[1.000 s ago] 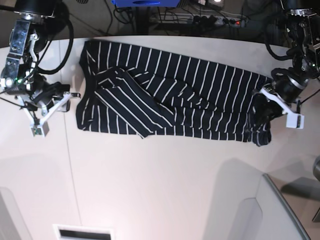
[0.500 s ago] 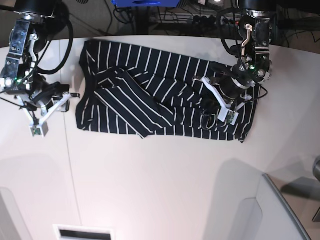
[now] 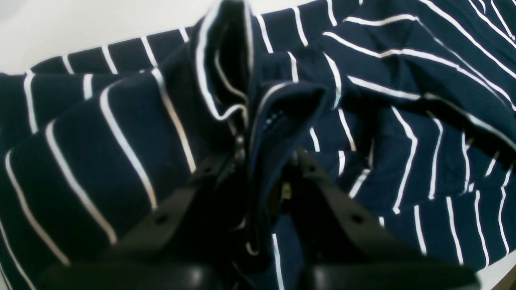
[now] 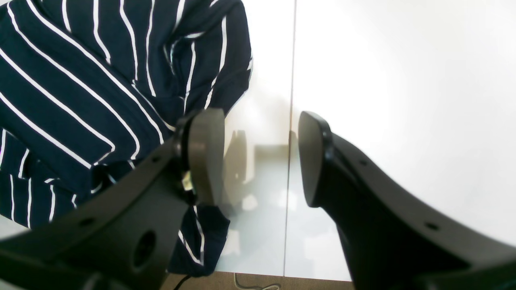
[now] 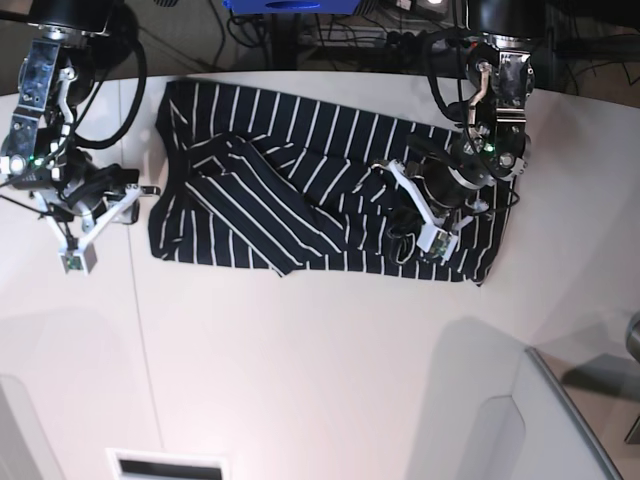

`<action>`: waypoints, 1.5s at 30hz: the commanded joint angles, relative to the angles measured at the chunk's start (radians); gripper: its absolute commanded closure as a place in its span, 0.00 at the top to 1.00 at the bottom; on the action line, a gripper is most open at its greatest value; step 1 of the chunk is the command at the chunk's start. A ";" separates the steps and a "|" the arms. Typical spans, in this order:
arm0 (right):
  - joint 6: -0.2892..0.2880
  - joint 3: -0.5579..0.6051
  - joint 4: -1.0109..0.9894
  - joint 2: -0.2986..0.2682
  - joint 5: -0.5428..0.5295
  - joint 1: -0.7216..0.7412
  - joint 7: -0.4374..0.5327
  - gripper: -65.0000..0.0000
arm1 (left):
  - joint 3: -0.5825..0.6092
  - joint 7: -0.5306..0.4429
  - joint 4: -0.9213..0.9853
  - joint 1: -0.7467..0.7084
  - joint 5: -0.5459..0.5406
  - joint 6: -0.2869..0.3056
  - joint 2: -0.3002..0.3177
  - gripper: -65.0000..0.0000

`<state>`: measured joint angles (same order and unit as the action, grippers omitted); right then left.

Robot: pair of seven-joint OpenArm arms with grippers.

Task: Layout the t-shirt on the table in an organized manner, then fold the t-shirt properly
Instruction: 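Move the left gripper over the shirt and press the folded layers flat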

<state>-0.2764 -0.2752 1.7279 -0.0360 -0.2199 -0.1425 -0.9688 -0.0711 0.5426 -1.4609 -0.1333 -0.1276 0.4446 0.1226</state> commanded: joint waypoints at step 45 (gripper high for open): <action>-0.005 0.853 -0.228 0.123 -0.008 0.320 0.086 0.01 | -0.279 -0.235 0.153 -0.091 -0.010 0.003 0.121 0.00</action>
<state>-0.2787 0.5770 1.4780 0.0727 -0.2157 0.1543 -0.9028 -0.3492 0.3233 -1.2900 -0.2295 -0.1284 0.4477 0.2302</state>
